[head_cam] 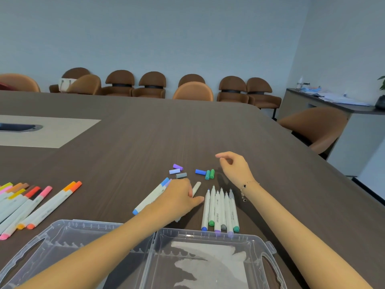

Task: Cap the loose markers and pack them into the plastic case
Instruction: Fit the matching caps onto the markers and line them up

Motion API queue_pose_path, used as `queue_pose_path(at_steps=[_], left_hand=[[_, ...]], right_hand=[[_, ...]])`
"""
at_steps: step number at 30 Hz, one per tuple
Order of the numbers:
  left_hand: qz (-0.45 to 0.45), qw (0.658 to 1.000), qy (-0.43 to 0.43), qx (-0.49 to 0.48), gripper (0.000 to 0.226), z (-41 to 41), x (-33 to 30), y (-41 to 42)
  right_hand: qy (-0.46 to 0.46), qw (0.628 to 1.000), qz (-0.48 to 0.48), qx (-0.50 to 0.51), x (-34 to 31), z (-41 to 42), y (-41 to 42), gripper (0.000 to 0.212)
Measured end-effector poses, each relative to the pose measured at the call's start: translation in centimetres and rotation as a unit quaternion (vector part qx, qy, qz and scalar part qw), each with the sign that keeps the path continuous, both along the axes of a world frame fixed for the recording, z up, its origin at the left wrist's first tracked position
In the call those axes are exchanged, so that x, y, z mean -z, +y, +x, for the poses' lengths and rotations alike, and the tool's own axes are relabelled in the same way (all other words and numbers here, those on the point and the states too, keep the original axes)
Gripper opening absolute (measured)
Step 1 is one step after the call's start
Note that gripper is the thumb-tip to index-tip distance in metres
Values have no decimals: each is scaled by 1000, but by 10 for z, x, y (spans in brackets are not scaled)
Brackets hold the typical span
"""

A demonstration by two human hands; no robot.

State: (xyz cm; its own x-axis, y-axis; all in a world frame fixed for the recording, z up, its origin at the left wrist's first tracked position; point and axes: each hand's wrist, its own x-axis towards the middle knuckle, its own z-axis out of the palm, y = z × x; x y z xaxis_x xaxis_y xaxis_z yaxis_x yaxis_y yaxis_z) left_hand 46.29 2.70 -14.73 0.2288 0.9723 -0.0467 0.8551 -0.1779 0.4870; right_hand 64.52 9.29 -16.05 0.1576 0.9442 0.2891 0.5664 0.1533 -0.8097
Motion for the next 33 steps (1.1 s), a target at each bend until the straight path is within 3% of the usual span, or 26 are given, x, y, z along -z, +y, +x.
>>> queue_pose_path(at_steps=[2,6,12,17,24,28,33], left_hand=[[-18,999,-19,36,27,7,-1,-2],[-85,993,41,67,27,20,0,0],[-97,984,126,78,29,27,-12,-4],[-115,987,95,67,36,7,-23,5],[-95,995,-11,31,25,-20,-25,15],[-101,993,-34,56,23,-24,-23,10],[-97,992,-53,65,21,-20,-23,6]], right_hand=[[4,1000,-8,3,4,4,4,25],[-13,1000,-24,-4,10,7,5,24],[-184,976,-42,-106,15,-4,14,27],[-155,978,-51,-133,25,-17,23,24],[-6,989,-21,-147,9,-11,15,10],[62,978,-40,-194,-5,3,3,20],[69,968,-64,-234,-11,11,-7,22]])
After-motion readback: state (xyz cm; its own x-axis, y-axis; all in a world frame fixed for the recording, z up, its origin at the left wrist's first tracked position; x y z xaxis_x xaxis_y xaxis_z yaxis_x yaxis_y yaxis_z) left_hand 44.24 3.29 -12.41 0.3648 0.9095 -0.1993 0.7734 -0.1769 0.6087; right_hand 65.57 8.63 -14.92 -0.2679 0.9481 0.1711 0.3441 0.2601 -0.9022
